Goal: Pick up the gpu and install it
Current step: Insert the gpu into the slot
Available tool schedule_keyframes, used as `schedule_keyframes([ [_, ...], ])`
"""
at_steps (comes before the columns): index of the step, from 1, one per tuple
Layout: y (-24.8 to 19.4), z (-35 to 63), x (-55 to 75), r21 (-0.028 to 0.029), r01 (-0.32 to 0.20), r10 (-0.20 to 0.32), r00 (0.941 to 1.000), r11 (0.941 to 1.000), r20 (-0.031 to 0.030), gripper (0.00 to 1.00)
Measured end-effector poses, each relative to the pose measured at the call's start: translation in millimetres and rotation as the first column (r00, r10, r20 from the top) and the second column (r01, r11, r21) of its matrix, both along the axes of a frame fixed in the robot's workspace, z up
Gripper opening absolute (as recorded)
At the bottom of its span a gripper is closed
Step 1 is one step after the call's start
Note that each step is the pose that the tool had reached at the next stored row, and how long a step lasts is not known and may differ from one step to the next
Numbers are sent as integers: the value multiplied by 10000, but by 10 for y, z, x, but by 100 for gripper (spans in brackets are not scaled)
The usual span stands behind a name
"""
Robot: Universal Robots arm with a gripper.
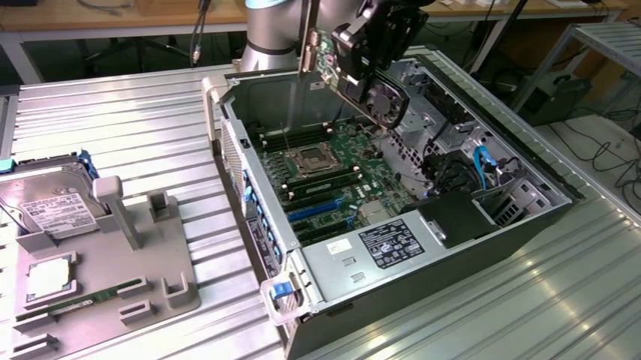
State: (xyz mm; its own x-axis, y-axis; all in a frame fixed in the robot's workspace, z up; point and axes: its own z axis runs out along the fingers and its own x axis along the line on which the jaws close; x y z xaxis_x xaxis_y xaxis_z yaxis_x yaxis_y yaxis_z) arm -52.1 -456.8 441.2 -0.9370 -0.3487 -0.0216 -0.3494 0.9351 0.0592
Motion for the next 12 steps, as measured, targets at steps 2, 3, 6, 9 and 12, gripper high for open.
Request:
schedule_keyframes([
  [2, 0, 0, 0, 7, -115, 115, 9999, 9999, 0, 28],
  [3, 0, 0, 0, 9, -170, 170, 9999, 9999, 0, 28],
  [6, -1, 0, 0, 17, -335, 335, 9994, 9994, 0, 28],
  [9, -1, 0, 0, 33, -561, 561, 9984, 9984, 1, 28],
  [12, -2, 0, 0, 43, -770, 770, 9970, 9970, 2, 28],
])
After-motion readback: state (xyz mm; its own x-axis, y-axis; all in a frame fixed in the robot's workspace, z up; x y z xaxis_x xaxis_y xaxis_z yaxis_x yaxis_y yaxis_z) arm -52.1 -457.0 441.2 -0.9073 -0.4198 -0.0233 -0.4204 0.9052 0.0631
